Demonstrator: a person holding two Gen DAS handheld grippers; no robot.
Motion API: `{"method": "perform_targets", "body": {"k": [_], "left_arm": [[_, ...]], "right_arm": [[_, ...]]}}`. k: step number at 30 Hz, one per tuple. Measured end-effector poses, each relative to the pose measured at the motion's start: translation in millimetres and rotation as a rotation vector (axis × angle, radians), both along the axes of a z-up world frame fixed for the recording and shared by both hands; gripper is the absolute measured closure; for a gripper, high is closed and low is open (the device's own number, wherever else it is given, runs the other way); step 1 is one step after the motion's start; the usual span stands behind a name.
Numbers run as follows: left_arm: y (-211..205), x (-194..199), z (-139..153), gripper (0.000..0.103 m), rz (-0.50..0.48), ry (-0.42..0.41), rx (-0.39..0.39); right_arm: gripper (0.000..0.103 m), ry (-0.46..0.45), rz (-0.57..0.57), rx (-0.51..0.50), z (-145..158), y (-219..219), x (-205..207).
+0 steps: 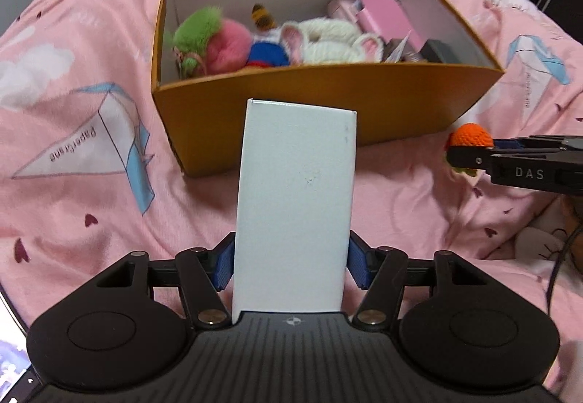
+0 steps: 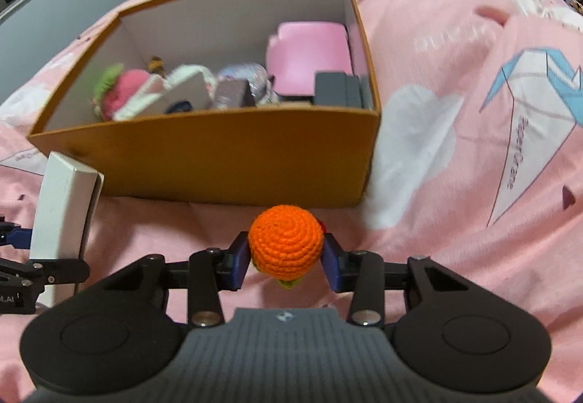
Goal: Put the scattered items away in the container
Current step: 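Grasp the white rectangular box with the left tool while the right tool grasps the orange crocheted ball, then lift the white box over the orange box with the left tool while the right tool carries the ball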
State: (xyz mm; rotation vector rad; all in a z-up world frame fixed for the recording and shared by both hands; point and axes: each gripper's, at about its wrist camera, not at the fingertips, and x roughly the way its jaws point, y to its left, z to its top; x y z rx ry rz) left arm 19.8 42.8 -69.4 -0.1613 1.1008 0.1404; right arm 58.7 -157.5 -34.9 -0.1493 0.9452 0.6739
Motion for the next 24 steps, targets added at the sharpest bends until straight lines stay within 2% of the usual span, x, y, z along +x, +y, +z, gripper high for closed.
{"method": "perform_targets", "body": {"k": [7,17,20,24], "left_arm": [[-7,3,22,0.033,-0.031,-0.056,0.035],[-12,10,64,0.033,-0.037,-0.195,0.044],[-12,13,80,0.033,-0.05,-0.241,0.03],[-18,19,95,0.033,-0.088,-0.291,0.082]], "right_arm": [[0.059,-0.065,0.072,0.071,27,0,-16],[0.059,-0.157,0.17,0.176,72,3,-33],[0.059,-0.152,0.171,0.225,82,1,-31],[0.059,-0.158,0.184,0.269,94,2,-27]]}}
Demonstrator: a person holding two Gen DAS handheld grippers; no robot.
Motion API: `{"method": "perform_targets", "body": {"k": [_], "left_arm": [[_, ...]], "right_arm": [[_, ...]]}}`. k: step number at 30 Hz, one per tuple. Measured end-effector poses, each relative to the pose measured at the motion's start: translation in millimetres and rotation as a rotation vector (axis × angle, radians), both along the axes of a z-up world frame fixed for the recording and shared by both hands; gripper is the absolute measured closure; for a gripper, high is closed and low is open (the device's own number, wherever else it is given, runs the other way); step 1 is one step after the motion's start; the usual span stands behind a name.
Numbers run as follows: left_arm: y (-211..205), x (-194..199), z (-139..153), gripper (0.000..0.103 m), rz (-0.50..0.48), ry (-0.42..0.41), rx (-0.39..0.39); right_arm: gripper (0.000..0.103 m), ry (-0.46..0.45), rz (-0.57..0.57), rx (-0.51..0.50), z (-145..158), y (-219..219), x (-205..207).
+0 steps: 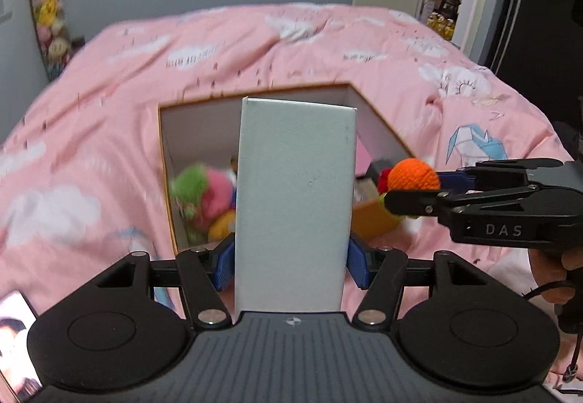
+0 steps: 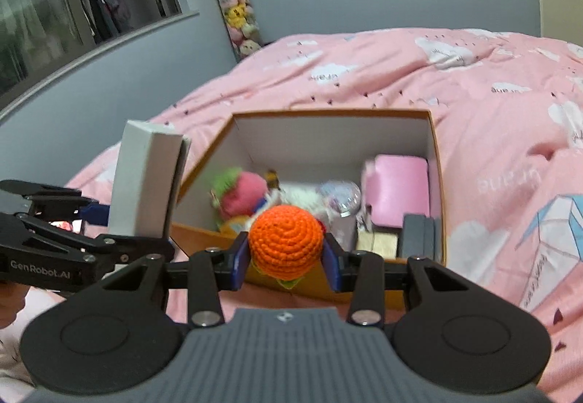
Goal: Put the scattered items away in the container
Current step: 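Lift the white box over the orange box with the left tool while the right tool carries the ball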
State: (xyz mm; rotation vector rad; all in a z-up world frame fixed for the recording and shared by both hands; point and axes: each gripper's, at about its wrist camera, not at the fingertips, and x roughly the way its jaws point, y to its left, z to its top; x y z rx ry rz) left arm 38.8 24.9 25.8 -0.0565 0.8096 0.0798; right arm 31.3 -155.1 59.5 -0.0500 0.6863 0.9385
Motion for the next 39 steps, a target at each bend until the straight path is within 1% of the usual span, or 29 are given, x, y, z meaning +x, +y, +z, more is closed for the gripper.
{"method": "perform_targets", "body": {"k": [7,15,18,21,24,28,31,34,39], "left_arm": [[0,18,18,0.033,-0.054,-0.033,0.105],[13,57,27,0.033,-0.113,-0.025,0.276],[18,73,28,0.033,-0.142,-0.03,0.351],[21,90,27,0.033,-0.187,-0.025,0.425],[21,109,18,0.033,-0.245,0.004,0.49],[19,135,0,0.033,-0.328,0.062,0.547],[13,154,-17,0.033,-0.38,0.106,0.604],[9,170,-35,0.033,-0.439,0.164,0.643],[8,183,-71,0.033,-0.528,0.25,0.729]], "right_arm": [[0.059,-0.066,0.024,0.017,17,10,6],[0.059,-0.139,0.036,0.029,32,25,27],[0.059,-0.153,0.028,0.024,32,32,42],[0.059,-0.162,0.027,-0.001,27,42,57],[0.059,-0.161,0.038,-0.026,19,51,71],[0.059,-0.153,0.04,-0.052,9,59,88],[0.059,-0.143,0.034,-0.06,5,62,97],[0.059,-0.141,0.036,-0.065,2,62,101],[0.059,-0.132,0.025,-0.073,-2,60,108]]}}
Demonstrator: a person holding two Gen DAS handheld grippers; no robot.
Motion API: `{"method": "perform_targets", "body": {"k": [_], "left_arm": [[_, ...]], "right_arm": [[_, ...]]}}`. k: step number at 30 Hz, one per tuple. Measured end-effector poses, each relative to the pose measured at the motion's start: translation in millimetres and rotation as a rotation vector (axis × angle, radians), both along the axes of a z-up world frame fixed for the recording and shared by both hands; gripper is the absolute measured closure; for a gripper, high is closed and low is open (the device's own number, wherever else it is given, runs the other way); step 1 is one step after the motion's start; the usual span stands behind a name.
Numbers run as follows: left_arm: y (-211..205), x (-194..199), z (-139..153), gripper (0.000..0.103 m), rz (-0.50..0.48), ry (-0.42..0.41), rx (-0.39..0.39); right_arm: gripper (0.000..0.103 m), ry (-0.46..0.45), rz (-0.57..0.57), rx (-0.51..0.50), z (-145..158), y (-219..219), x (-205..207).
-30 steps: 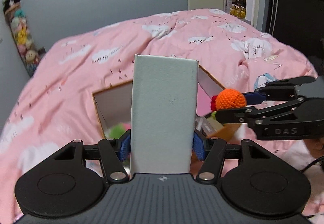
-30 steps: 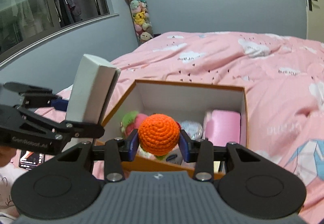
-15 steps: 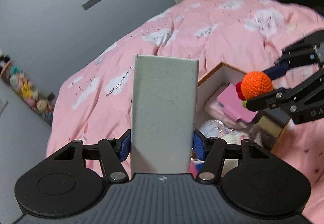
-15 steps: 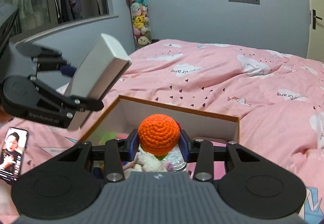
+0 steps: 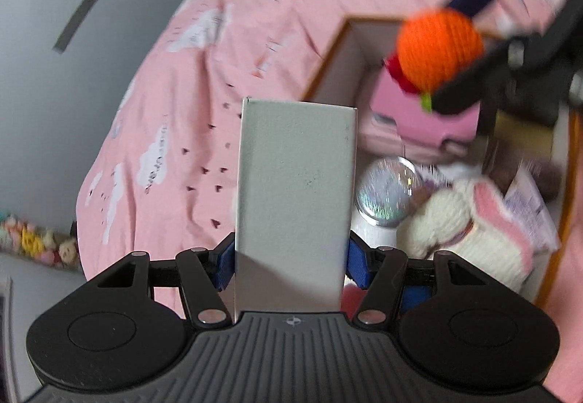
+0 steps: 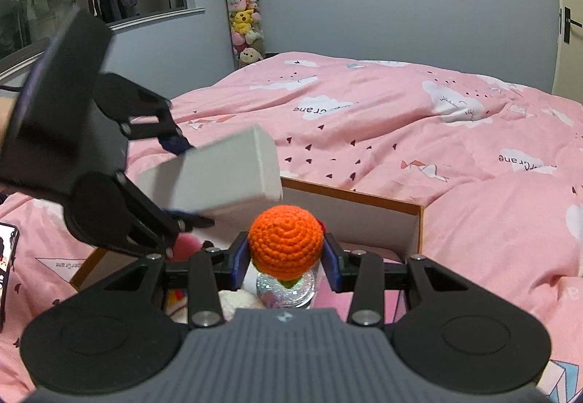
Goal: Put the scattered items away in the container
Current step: 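Lift the white box over the orange box with the left tool while the right tool carries the ball, then lower and release the white box inside with the left tool while the right tool drops the ball in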
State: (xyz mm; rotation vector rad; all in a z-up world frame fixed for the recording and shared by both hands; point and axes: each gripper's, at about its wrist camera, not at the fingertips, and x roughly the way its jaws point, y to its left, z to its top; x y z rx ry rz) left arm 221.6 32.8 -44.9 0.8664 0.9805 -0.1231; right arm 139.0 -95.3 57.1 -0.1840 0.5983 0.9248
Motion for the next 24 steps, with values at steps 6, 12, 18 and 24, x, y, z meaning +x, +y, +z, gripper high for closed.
{"method": "perform_targets", "body": {"k": [6,12,18,24], "left_arm": [[5,10,-30,0.033,-0.06,0.104,0.071],[10,17,-47,0.033,-0.104,0.174,0.113],[17,24,-58,0.033,-0.103,0.219,0.113],[18,26,-57,0.031,-0.098,0.234,0.111]], "right_arm": [[0.059,0.017,-0.003,-0.009,-6,0,4],[0.059,0.029,0.003,-0.016,-11,5,8],[0.059,0.04,0.006,-0.026,-17,9,12],[0.059,0.052,0.01,-0.03,-21,10,11]]}}
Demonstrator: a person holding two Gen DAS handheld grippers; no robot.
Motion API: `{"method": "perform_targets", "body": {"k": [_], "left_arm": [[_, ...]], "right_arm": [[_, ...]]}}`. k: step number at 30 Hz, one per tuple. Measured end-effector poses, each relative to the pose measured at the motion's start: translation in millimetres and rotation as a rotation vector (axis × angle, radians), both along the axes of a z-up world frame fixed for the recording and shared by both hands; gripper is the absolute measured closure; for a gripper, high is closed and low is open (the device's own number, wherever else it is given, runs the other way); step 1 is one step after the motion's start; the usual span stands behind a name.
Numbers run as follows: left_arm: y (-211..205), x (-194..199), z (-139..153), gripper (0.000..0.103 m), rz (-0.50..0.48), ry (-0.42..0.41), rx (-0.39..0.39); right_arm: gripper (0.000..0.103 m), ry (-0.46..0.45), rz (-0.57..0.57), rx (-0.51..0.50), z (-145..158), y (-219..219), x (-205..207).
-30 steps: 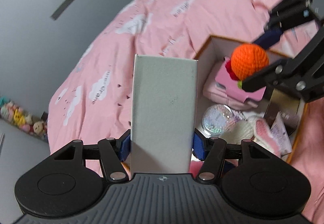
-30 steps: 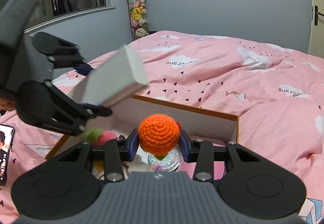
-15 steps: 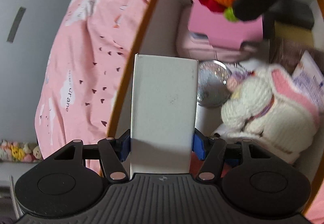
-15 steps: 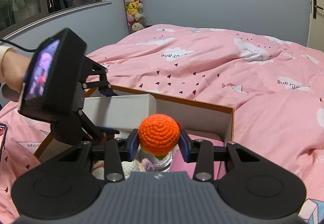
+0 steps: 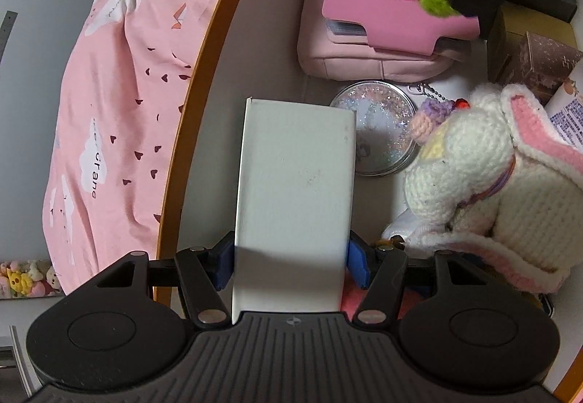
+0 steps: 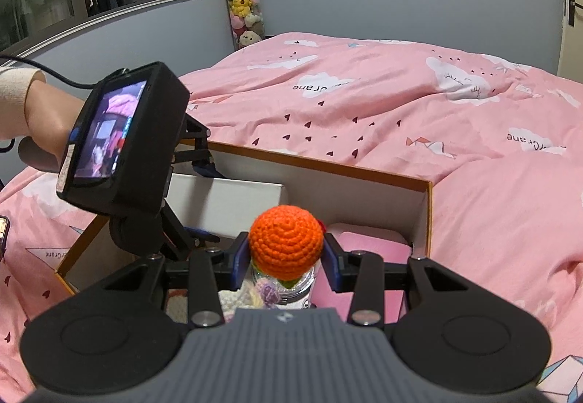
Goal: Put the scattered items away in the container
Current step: 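Lower and release the white box inside with the left tool while the right tool drops the ball in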
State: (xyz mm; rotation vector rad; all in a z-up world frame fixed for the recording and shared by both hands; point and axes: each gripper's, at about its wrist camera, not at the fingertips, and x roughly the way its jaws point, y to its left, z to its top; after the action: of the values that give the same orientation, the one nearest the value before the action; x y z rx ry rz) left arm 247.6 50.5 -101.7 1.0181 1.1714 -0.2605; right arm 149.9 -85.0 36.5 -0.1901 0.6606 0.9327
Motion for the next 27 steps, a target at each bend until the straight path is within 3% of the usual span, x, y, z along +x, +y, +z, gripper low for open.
{"method": "perform_targets", "body": {"k": [10,15,20,27], "left_arm": [[1,-8,3,0.028,-0.019,-0.022,0.002],[4,-12,12,0.028,-0.019,-0.072,-0.006],[7,-17,32,0.028,0.025,-0.107,-0.053],[13,-26,66,0.028,0.13,-0.195,-0.185]], "right_arm": [[0.058,0.008,0.011,-0.024,-4,8,0],[0.058,0.012,0.01,-0.031,-5,9,-1],[0.058,0.008,0.015,-0.035,-5,14,-1],[0.058,0.008,0.0,-0.042,-4,19,0]]}}
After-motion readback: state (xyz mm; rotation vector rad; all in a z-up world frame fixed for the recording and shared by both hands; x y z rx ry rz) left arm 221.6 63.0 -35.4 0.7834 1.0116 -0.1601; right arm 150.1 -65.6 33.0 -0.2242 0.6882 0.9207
